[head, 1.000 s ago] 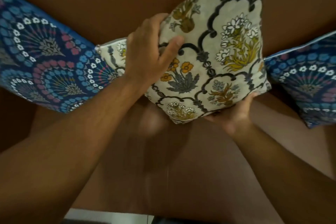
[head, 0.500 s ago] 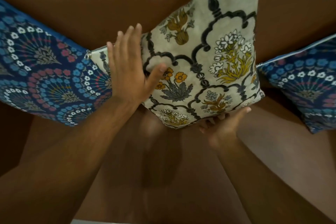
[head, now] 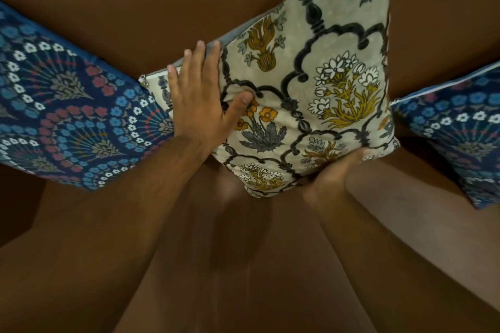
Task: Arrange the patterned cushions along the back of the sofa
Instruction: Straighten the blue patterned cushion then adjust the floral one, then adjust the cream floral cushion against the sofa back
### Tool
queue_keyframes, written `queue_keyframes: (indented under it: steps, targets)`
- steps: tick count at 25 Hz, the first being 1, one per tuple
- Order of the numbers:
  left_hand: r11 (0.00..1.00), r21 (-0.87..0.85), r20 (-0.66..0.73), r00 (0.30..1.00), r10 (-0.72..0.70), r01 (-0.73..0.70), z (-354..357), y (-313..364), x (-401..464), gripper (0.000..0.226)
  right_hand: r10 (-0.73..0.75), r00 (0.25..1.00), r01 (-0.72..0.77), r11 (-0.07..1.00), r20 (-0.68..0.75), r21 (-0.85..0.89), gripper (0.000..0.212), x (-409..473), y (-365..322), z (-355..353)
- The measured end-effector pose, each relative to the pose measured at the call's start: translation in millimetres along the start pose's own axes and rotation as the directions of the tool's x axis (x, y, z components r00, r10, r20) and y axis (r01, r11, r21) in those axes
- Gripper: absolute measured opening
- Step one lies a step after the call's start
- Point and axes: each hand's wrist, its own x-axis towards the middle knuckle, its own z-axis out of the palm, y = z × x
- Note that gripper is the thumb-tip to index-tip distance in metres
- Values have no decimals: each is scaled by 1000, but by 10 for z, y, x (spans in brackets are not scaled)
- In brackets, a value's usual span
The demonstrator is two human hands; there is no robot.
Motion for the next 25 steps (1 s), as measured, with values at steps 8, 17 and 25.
queue_keyframes:
  steps: [8, 17, 25]
  targets:
    - [980, -195, -60, 996, -65, 52, -121, 231, -182, 98, -228, 972, 231, 970, 55, -68, 73, -199, -336, -247]
    - [984, -147, -70, 992, -108, 97, -37, 157, -304, 103, -150, 986, 143, 984, -71, -102, 89, -89, -14, -456]
    - [977, -156, 32, 989, -142, 145, 68, 94, -209, 106, -198, 978, 207, 952, 66, -226, 82, 141, -46, -301]
